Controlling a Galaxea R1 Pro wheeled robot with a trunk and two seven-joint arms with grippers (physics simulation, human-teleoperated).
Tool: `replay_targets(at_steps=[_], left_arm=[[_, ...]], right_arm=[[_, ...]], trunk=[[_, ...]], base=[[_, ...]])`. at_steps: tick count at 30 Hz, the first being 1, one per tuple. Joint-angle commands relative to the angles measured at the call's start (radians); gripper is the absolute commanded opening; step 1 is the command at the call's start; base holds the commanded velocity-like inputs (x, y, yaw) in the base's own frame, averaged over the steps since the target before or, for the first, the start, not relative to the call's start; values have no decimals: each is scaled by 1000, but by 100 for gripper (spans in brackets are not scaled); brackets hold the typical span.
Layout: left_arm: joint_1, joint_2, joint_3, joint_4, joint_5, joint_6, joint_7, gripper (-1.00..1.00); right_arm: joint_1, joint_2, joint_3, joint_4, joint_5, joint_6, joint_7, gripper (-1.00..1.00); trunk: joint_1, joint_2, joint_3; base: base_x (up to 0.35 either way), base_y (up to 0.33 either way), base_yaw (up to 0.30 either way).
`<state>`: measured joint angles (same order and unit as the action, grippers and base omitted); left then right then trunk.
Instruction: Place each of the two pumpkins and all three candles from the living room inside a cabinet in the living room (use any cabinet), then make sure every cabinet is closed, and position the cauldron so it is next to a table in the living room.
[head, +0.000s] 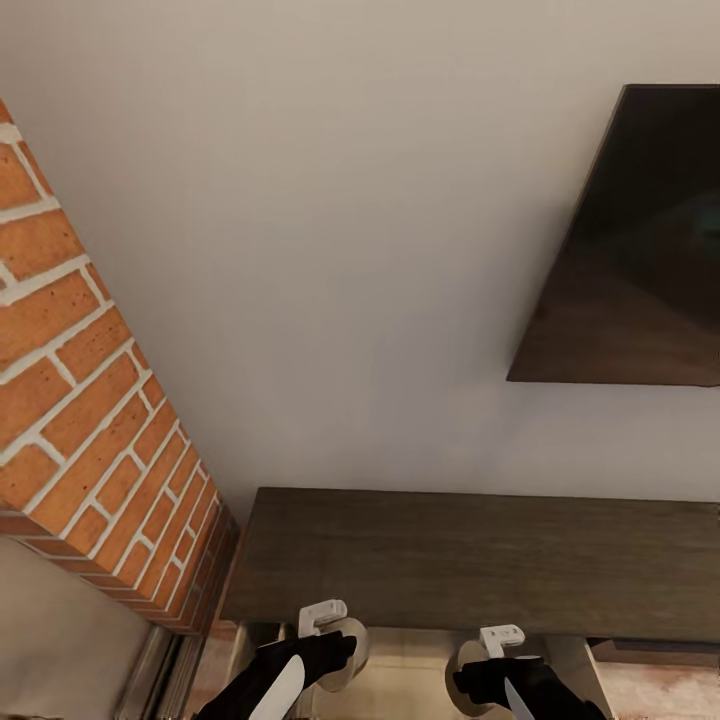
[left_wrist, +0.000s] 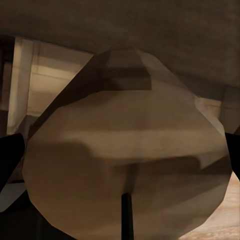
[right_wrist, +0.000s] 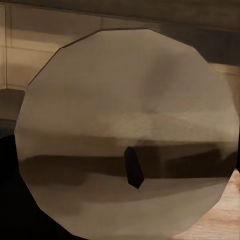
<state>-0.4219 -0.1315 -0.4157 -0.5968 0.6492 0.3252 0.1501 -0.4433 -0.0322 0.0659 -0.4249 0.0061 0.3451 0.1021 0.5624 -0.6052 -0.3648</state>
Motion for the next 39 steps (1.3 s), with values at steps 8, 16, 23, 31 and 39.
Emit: replay_targets(at_steps=[8, 16, 23, 31, 39], left_arm=[[0, 1, 0, 0, 0, 0, 0, -100], [0, 1, 1, 3, 1, -1, 0, -100], [0, 1, 1, 6, 1, -1, 0, -100], [0, 1, 0, 12, 1, 0, 0, -100], [0, 1, 0, 12, 1, 0, 0, -100]], right_arm=[[0, 0, 0, 0, 0, 0, -1, -100], [0, 0, -1, 1, 0, -1, -2, -100], [0, -1, -3, 3, -1, -3, -3, -100], [0, 0, -3, 5, -2, -3, -2, -100], [0, 0, -3, 5, -2, -3, -2, -100]], trunk=[[0, 0, 0], [0, 0, 0], [0, 0, 0], [-23, 42, 19], [-54, 98, 44]], base=[[-84, 0, 0], [-1, 0, 0], [0, 0, 0], [0, 0, 0], [0, 0, 0]])
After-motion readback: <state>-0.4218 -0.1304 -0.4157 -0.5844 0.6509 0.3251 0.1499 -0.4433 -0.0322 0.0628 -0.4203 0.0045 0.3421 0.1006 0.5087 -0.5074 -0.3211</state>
